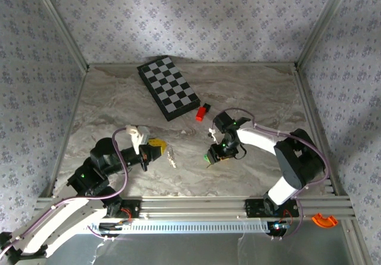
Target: Put the keys on the keyring
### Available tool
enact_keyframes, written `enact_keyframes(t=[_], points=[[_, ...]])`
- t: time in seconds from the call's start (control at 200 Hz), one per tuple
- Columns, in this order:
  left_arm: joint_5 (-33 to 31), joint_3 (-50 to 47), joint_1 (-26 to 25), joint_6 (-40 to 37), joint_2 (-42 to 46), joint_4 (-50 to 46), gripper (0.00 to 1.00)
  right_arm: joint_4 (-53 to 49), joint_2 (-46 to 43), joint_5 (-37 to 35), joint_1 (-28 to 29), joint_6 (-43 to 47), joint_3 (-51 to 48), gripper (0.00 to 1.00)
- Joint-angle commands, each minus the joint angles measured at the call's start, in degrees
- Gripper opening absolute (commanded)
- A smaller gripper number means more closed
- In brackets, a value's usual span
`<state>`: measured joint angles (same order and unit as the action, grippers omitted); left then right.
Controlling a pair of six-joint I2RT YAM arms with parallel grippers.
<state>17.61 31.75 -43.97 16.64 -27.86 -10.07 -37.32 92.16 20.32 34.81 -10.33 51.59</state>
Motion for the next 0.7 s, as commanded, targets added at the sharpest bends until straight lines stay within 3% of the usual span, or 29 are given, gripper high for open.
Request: enact_keyframes(t=[0.0,0.7], points=[[1.29,0.18,0.24,0.76,0.35,3.14,0.00,0.73,0.96,2.13,0.35,1.09,0.36,0.47],[1.07,0.31,0.24,0.76,0.37,2.73,0.00,0.30,1.88,0.79,1.34,1.45,0.05,0.29]])
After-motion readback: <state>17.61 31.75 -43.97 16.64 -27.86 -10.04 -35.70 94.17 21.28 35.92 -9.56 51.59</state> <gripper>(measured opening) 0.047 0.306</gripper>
